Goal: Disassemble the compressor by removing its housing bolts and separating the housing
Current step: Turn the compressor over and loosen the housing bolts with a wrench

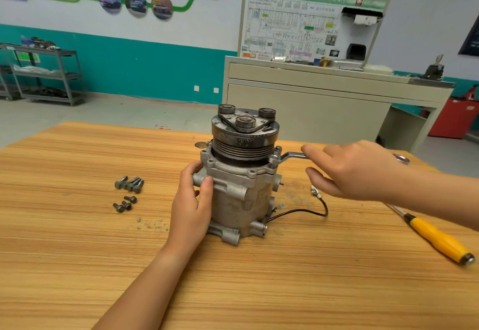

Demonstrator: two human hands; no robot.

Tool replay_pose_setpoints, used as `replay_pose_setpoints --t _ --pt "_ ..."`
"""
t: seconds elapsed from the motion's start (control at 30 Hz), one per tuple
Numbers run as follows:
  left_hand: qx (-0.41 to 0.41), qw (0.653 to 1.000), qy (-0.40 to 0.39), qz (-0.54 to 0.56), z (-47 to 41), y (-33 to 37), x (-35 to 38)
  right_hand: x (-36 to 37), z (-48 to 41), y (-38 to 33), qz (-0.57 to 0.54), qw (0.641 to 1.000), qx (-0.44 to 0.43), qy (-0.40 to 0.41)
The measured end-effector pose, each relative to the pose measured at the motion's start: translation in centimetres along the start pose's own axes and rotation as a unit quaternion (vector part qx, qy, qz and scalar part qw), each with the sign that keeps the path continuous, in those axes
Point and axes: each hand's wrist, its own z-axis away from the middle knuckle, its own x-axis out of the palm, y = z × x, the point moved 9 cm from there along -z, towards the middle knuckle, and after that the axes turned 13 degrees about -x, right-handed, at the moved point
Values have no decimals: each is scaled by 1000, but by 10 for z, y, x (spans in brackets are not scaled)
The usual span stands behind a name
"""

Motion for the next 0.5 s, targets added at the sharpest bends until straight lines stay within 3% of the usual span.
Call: replay_pose_setpoints --t 0.07,0.2,0.3,0.43,0.5 --pt "4 1000 0 -4 0 0 1 3 -2 11 -11 997 -36 70" --pt "12 1000 0 -11 -1 -1 0 17 -24 20 -3 990 -71 118" --pt "21 1000 -6 -23 -2 0 -2 19 -31 24 -70 981 23 179" --pt "23 999 -4 -24 -2 0 -3 -3 2 39 -199 919 196 277" --pt "24 1000 -2 -17 -1 1 -2 -5 17 37 -204 925 243 208"
